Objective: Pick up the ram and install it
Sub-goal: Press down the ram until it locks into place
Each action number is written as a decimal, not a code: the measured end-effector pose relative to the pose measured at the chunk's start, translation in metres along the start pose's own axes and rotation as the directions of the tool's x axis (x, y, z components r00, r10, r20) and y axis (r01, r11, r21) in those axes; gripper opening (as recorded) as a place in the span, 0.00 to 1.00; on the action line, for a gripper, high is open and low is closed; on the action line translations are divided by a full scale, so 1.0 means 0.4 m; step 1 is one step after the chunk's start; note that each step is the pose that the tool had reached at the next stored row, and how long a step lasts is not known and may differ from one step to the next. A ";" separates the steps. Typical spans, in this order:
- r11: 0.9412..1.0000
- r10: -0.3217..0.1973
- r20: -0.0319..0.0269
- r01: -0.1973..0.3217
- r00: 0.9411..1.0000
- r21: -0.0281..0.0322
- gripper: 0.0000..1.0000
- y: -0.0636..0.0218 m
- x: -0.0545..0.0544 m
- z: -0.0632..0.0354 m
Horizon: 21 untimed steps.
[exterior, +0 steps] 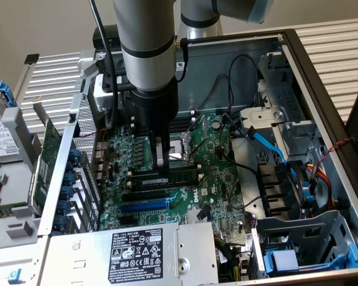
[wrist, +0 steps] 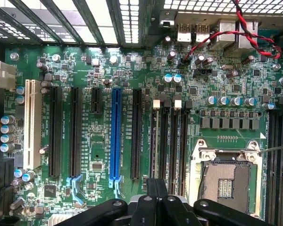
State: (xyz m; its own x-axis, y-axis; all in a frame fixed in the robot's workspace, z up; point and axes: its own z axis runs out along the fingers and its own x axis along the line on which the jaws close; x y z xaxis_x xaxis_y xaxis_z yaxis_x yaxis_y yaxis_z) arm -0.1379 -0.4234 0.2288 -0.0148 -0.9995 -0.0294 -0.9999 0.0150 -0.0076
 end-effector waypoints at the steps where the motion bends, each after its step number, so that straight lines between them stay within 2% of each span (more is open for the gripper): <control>1: 1.000 0.000 0.000 0.000 1.000 0.000 0.11 0.000 0.000 0.001; 14: 1.000 0.000 0.001 0.000 1.000 0.000 0.11 0.000 0.000 0.005; 21: 1.000 0.000 0.001 0.000 1.000 0.000 0.11 0.000 -0.001 -0.020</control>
State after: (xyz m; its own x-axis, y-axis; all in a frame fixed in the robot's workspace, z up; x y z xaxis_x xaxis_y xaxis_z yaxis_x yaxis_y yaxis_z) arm -0.1381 -0.4234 0.2367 -0.0149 -0.9994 -0.0302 -0.9999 0.0151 -0.0077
